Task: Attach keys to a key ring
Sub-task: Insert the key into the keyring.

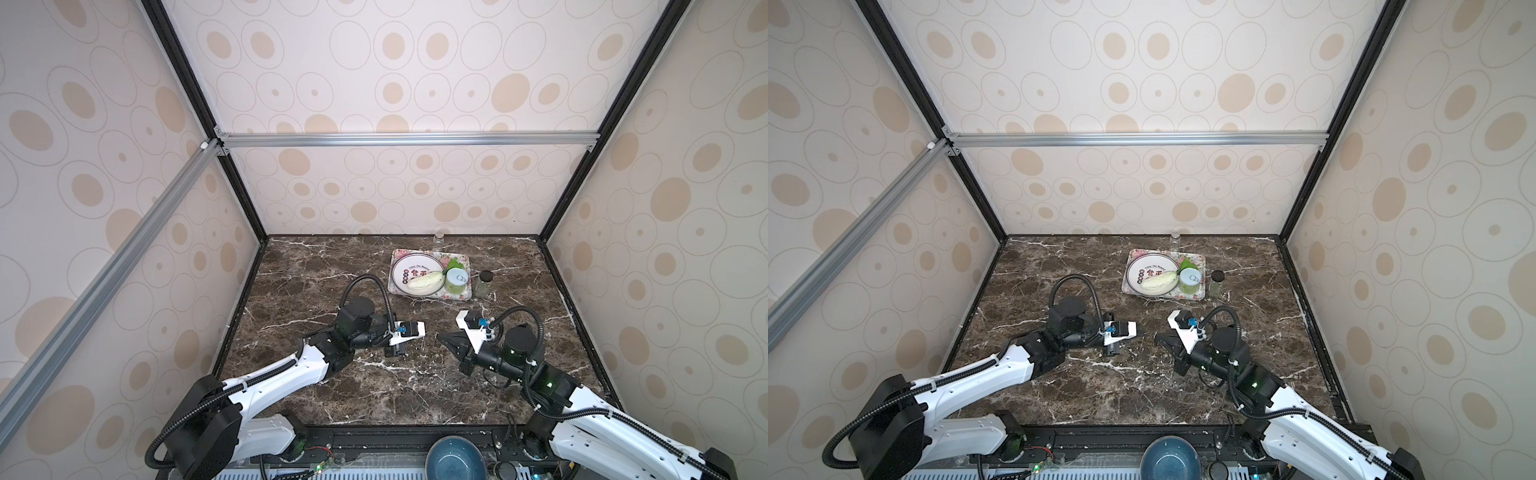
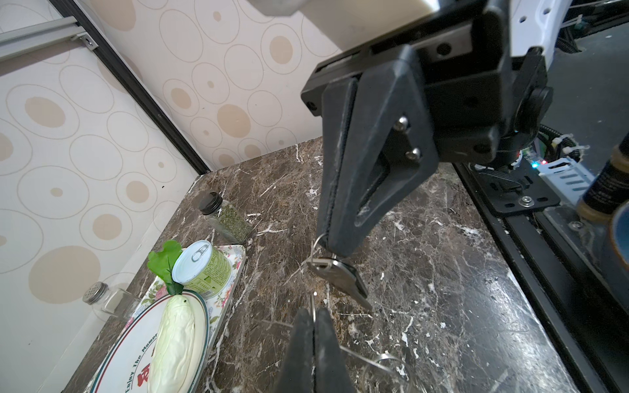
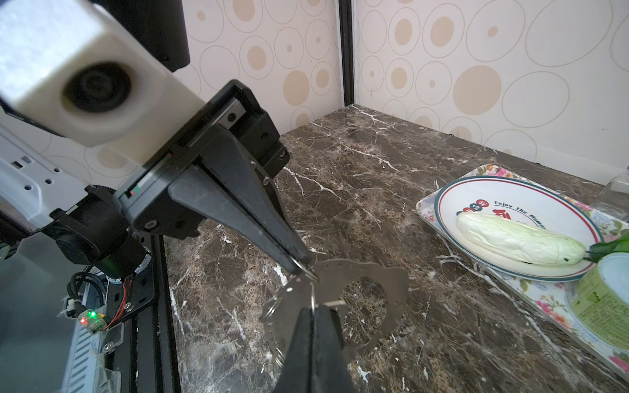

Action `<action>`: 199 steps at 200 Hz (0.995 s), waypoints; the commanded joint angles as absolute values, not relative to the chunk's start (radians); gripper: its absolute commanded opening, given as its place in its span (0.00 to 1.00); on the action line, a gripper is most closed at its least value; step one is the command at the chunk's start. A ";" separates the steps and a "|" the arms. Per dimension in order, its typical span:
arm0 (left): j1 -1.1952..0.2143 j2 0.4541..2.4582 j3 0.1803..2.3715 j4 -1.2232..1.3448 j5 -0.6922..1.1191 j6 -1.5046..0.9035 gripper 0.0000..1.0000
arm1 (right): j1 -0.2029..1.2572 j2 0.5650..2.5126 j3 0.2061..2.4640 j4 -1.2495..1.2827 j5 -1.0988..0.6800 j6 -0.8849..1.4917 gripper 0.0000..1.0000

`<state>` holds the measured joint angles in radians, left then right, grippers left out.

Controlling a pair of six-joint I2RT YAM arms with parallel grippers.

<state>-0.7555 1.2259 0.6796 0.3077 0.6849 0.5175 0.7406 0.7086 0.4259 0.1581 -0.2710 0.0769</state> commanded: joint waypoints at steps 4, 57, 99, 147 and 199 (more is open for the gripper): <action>-0.769 1.230 0.734 0.311 0.703 0.548 0.00 | 0.746 0.708 0.421 0.185 -0.306 0.057 0.00; -0.771 1.236 0.739 0.306 0.701 0.549 0.00 | 0.748 0.759 0.437 0.194 -0.379 0.055 0.00; -0.772 1.236 0.742 0.293 0.707 0.557 0.00 | 0.749 0.764 0.438 0.193 -0.358 0.059 0.00; -0.776 1.238 0.746 0.287 0.710 0.569 0.00 | 0.748 0.750 0.431 0.194 -0.328 0.064 0.00; -0.782 1.242 0.749 0.287 0.712 0.579 0.00 | 0.749 0.748 0.431 0.193 -0.304 0.070 0.00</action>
<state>-0.7681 1.2362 0.6945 0.2874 0.6895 0.5438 0.7406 0.7597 0.4259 0.1696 -0.3191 0.0662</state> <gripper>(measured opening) 0.050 0.044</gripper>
